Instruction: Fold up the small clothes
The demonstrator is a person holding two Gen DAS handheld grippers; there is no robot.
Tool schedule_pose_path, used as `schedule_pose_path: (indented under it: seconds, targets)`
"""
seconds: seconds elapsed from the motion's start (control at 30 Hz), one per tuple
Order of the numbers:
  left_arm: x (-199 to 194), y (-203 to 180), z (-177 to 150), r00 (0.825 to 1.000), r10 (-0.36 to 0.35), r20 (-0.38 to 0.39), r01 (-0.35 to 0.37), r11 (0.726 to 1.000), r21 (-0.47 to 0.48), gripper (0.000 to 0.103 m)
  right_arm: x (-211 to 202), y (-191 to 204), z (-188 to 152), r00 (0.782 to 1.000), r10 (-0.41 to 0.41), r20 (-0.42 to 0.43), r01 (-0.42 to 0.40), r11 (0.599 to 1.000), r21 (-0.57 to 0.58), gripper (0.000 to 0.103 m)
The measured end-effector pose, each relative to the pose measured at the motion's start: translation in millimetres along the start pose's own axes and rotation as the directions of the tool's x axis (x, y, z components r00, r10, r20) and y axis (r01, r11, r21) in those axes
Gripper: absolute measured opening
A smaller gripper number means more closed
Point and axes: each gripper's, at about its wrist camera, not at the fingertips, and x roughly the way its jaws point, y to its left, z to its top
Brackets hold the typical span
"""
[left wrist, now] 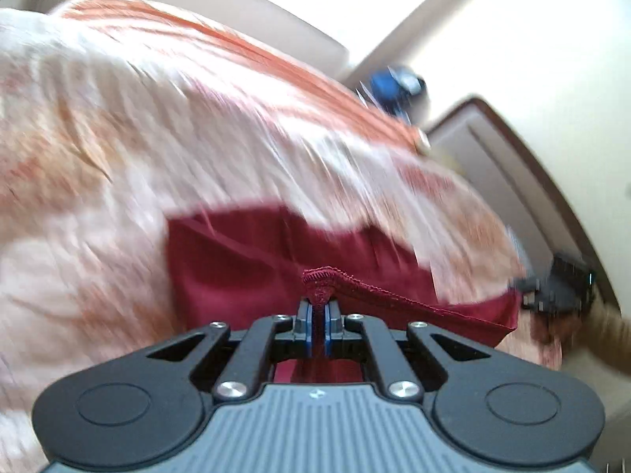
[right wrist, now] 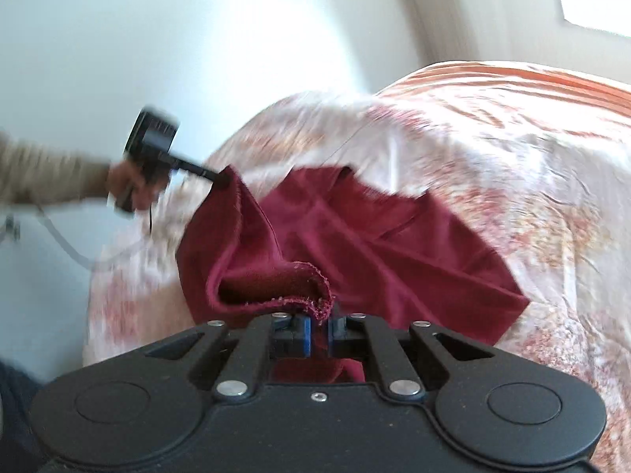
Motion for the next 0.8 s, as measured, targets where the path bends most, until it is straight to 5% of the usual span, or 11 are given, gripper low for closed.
schedule_pose_path:
  seconds: [0.13, 0.37, 0.67, 0.8]
  targets:
    - [7.8, 15.9, 26.0, 0.997, 0.038, 0.069, -0.036, 0.999, -0.037, 0.005, 7.5, -34.8, 15.2, 0.996, -0.061, 0.072, 0.051, 0.99, 0.13, 0.007]
    - [56.3, 24.4, 45.2, 0.989, 0.141, 0.05, -0.14, 0.99, -0.028, 0.005, 41.8, -93.0, 23.8, 0.982, -0.172, 0.082, 0.134, 0.928, 0.348, 0.007]
    - [66.2, 27.8, 50.6, 0.983, 0.154, 0.101, -0.15, 0.988, -0.046, 0.005, 53.1, -113.8, 26.2, 0.972, -0.212, 0.103, 0.152, 0.899, 0.411, 0.006]
    - [73.6, 36.6, 45.8, 0.973, 0.219, 0.077, -0.214, 0.975, -0.064, 0.005, 58.5, -120.6, 18.9, 0.967, -0.245, 0.064, 0.194, 0.881, 0.431, 0.006]
